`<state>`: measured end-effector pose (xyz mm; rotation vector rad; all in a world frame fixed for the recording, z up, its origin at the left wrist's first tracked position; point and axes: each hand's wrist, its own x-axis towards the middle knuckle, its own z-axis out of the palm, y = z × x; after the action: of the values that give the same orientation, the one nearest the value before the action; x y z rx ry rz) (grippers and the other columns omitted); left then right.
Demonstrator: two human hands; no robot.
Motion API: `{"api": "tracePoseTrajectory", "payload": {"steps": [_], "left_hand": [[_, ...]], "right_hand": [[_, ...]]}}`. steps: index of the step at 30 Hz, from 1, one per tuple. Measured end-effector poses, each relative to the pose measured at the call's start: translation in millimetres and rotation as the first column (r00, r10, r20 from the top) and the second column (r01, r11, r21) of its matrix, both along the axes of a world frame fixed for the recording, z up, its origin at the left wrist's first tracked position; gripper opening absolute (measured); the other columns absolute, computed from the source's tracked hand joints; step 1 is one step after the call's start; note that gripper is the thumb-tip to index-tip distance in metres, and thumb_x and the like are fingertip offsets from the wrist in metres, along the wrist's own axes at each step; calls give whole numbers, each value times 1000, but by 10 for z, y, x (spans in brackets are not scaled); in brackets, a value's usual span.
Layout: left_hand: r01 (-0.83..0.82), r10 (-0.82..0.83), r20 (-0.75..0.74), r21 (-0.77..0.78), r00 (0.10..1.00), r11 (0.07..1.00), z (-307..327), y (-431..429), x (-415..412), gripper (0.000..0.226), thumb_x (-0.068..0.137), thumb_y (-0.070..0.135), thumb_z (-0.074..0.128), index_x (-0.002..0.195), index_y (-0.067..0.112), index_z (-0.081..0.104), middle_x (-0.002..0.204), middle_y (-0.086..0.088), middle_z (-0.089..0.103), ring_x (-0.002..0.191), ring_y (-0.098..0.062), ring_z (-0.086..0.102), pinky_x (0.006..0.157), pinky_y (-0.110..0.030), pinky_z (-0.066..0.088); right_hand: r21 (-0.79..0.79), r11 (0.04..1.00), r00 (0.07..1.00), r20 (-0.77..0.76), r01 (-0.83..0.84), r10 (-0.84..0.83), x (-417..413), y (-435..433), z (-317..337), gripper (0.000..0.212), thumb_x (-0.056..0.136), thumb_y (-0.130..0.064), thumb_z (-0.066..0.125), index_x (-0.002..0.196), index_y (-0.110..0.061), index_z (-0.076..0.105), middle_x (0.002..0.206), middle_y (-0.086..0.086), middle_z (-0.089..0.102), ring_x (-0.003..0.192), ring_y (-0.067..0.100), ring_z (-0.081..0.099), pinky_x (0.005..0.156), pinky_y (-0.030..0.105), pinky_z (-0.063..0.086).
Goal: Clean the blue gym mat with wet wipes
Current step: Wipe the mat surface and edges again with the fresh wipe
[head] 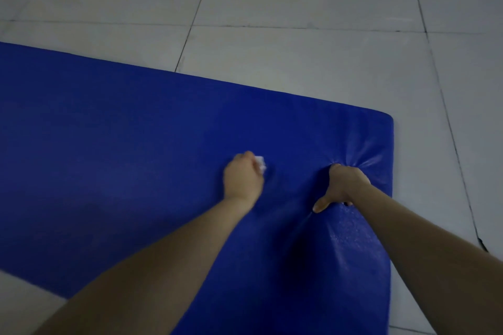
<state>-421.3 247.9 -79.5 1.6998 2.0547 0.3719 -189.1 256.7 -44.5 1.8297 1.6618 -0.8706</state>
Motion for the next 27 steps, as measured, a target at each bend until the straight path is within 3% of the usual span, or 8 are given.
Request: {"api": "tracePoseTrajectory", "payload": {"steps": [3, 6, 9, 12, 15, 20, 23, 27], "left_hand": [[304, -305, 28, 27, 952, 952, 31, -325, 685, 14, 94, 17, 53, 86, 18, 65, 92, -8, 64, 88, -33, 61, 73, -42, 45], [475, -475, 46, 6, 879, 880, -7, -501, 932, 10, 97, 22, 52, 99, 20, 62, 102, -4, 61, 94, -26, 58, 80, -40, 49], [546, -540, -128, 18, 832, 838, -5, -377, 714, 19, 101, 33, 48, 107, 19, 60, 106, -6, 63, 95, -29, 61, 79, -42, 49], [437, -428, -196, 0, 882, 900, 26, -140, 207, 25, 102, 40, 48, 110, 19, 59, 110, -6, 64, 98, -31, 64, 79, -40, 49], [192, -188, -212, -4, 959, 981, 32, 49, -483, 29, 103, 40, 51, 108, 14, 60, 113, -9, 66, 101, -31, 64, 81, -42, 52], [-129, 127, -105, -6, 986, 992, -7, 119, -1106, 28, 107, 27, 43, 103, 5, 59, 124, -5, 68, 103, -25, 66, 83, -44, 54], [-124, 125, -43, 23, 991, 992, 9, -14, -791, 27, 106, 29, 47, 100, 6, 61, 112, -5, 71, 99, -24, 67, 78, -32, 49], [57, -57, 23, 11, 998, 998, 13, -322, -71, 23, 104, 27, 45, 102, 12, 63, 107, -6, 70, 98, -28, 67, 84, -40, 51]], "right_hand": [[45, 999, 1000, 8, -10, 9, 15, -13, -36, 82, 52, -63, 91, 101, -14, 47, 80, 0, 61, 76, 21, 65, 79, 36, 59], [96, 995, 1000, 21, -3, 1, 19, -5, -89, 63, 72, -50, 80, 110, -10, 49, 78, 2, 64, 73, 19, 67, 71, 31, 58], [40, 999, 1000, 21, -3, 2, 6, 14, -76, 81, 52, -61, 91, 99, -13, 45, 78, 1, 64, 72, 19, 65, 79, 34, 59], [8, 1000, 1000, 8, -12, 12, 14, 27, -52, 91, 44, -66, 92, 101, -14, 44, 73, 0, 59, 70, 19, 61, 85, 36, 57], [3, 1000, 1000, 0, -12, 12, 25, 18, -38, 93, 44, -66, 92, 104, -13, 44, 71, 0, 60, 68, 17, 62, 84, 36, 57], [-5, 1000, 1000, 10, -20, 20, 10, 18, -26, 93, 46, -66, 92, 106, -13, 44, 72, 1, 63, 66, 16, 63, 84, 36, 57], [-1, 1000, 1000, 14, -13, 13, -5, 29, -23, 92, 44, -65, 93, 103, -15, 44, 75, 0, 62, 67, 17, 63, 80, 36, 58], [-11, 1000, 1000, 26, -1, 1, -12, 27, -27, 91, 42, -67, 92, 99, -16, 44, 75, 0, 64, 66, 16, 65, 76, 34, 57]]}}
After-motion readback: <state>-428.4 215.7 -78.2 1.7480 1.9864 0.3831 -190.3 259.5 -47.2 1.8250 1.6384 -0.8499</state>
